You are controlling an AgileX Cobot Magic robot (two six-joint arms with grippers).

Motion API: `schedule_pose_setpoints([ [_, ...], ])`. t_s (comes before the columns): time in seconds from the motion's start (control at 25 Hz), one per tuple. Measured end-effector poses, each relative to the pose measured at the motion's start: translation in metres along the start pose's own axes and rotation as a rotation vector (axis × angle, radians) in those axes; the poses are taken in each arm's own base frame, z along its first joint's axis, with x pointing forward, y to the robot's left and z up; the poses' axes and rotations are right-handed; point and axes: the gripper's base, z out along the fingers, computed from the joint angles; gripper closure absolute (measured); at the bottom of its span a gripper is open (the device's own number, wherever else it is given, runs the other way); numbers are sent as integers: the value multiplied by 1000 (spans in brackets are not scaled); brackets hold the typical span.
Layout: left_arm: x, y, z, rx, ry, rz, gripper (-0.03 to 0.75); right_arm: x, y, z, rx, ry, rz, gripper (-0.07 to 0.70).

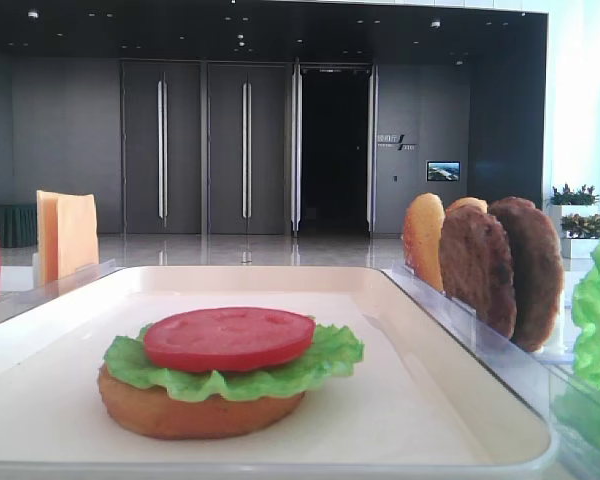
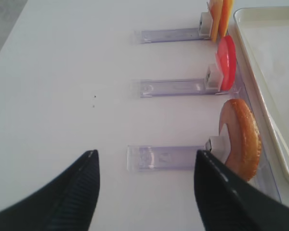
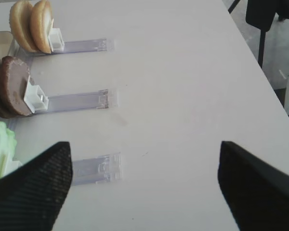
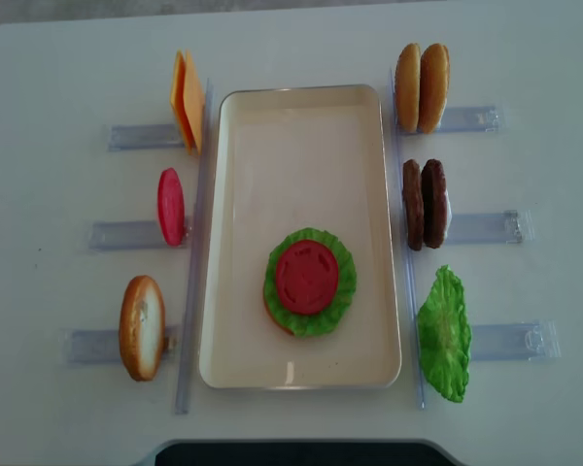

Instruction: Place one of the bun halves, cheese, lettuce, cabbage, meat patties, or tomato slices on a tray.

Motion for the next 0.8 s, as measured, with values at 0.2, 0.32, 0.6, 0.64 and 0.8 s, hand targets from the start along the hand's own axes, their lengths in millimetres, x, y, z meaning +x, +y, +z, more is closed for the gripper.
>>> schedule_pose_setpoints([
  [0.2,0,0,0,0,-1,1,244,0,0,0,0,0,0,48],
  [0.32,0,0,0,0,-1,0,244,0,0,0,0,0,0,48],
  [0.6,0,0,0,0,-2,0,244,0,0,0,0,0,0,48],
  [0.64,0,0,0,0,-2,0,244,0,0,0,0,0,0,48],
  [0.8,0,0,0,0,-2,0,244,0,0,0,0,0,0,48],
])
